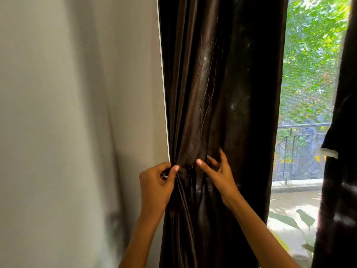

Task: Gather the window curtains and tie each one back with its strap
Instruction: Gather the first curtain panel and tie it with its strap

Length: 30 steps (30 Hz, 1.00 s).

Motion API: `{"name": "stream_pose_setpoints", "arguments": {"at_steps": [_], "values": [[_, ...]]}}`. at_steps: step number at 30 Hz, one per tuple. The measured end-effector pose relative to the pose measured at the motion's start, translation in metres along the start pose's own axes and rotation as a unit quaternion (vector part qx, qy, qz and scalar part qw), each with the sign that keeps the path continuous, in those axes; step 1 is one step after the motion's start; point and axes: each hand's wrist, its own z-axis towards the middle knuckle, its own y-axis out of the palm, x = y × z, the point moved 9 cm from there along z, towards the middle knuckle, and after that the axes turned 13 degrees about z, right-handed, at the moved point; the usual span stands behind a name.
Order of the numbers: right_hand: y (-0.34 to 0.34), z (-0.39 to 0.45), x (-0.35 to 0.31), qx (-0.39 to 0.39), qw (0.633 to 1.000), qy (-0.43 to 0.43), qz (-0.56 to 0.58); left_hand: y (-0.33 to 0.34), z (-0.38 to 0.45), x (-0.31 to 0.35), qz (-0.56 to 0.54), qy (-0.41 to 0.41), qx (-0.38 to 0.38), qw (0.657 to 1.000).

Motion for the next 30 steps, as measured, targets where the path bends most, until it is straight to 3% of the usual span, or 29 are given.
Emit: {"name": "stream_pose_setpoints", "arguments": {"at_steps": [2, 4, 7, 9, 17, 20, 24, 25, 28, 30], "values": [[0.003, -0.005, -0.005, 0.004, 0.999, -0.051, 0.016, -0.003, -0.001, 0.001, 0.003, 0.004, 0.014, 1.000], [-0.004, -0.022, -0.018, 0.059, 0.983, -0.162, -0.056, -0.006, -0.002, 0.003, 0.009, 0.008, 0.029, 1.000], [0.003, -0.056, -0.028, 0.102, 0.917, -0.317, -0.220, -0.004, -0.005, 0.007, 0.017, 0.015, 0.038, 0.999], [0.019, -0.069, -0.025, 0.073, 0.880, -0.365, -0.293, -0.001, -0.008, 0.010, 0.011, 0.022, 0.033, 0.999], [0.051, -0.064, -0.008, -0.102, 0.892, -0.259, -0.355, 0.007, -0.014, 0.019, -0.046, 0.044, -0.012, 0.998], [0.054, -0.065, 0.000, -0.138, 0.896, -0.227, -0.356, 0.010, -0.012, 0.018, -0.070, 0.023, -0.034, 0.997], [0.052, -0.065, 0.004, -0.166, 0.911, -0.215, -0.312, 0.009, -0.005, 0.009, -0.021, 0.002, -0.013, 1.000], [0.048, -0.063, -0.001, -0.149, 0.916, -0.221, -0.299, 0.009, -0.004, 0.006, -0.010, -0.002, -0.004, 1.000], [0.010, -0.046, -0.020, 0.039, 0.921, -0.247, -0.298, 0.009, -0.004, 0.003, 0.009, -0.007, 0.011, 1.000], [-0.008, -0.030, -0.020, 0.092, 0.942, -0.185, -0.264, 0.012, -0.005, 0.003, 0.008, -0.008, 0.006, 1.000]]}}
